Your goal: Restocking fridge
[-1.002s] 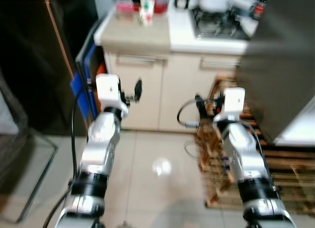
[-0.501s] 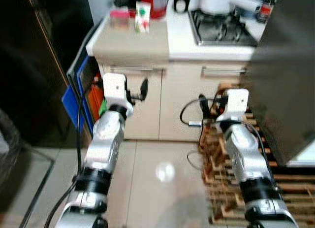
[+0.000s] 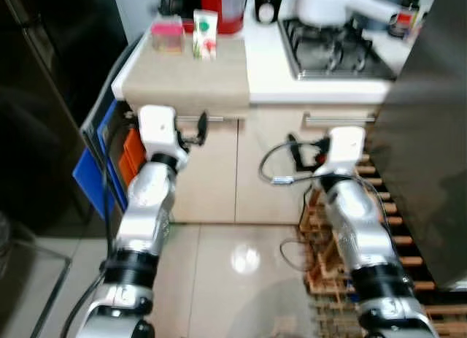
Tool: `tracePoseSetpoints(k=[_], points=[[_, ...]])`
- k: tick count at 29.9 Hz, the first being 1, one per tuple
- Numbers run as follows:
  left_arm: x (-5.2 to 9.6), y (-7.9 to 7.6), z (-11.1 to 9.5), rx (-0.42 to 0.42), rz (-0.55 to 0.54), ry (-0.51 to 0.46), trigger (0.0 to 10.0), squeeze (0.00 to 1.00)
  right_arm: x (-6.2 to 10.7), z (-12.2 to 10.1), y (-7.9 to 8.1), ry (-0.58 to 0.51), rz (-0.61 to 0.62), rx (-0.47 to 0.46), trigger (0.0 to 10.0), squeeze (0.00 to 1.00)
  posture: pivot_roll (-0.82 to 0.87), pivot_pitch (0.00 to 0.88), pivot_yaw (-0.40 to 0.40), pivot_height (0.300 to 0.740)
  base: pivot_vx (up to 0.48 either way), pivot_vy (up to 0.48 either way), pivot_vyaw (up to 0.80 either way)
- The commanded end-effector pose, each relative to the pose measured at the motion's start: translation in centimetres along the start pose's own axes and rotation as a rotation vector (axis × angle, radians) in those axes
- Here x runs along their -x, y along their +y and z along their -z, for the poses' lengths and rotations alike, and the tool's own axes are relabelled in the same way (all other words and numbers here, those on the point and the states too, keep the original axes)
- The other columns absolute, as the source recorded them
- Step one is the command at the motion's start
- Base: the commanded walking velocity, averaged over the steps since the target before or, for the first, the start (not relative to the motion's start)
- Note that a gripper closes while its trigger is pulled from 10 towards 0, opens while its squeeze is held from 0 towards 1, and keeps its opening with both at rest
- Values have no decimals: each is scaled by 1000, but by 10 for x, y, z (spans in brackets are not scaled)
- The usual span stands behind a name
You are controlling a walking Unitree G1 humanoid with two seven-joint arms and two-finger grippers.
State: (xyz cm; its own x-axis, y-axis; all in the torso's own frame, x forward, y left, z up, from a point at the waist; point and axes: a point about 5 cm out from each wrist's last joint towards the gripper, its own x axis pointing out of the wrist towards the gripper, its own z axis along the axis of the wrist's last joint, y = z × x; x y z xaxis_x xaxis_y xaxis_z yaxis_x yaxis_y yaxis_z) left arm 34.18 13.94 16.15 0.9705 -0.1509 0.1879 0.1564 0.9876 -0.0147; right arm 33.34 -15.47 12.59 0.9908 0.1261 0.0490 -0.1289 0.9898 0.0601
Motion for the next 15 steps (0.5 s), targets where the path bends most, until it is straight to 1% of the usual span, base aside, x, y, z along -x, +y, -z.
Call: tracePoseSetpoints(k=[1,15], points=[[-2,8,-4,-5,-26,-11,10000,0,-3,-2,11,-6,-30,-21,10000,0,9,0,19,740,461,0,0],[-1,8,-4,-7,-25,0,10000,0,-3,0,14,3,-33,-26,10000,0,10,0,25,740,458,0,0]])
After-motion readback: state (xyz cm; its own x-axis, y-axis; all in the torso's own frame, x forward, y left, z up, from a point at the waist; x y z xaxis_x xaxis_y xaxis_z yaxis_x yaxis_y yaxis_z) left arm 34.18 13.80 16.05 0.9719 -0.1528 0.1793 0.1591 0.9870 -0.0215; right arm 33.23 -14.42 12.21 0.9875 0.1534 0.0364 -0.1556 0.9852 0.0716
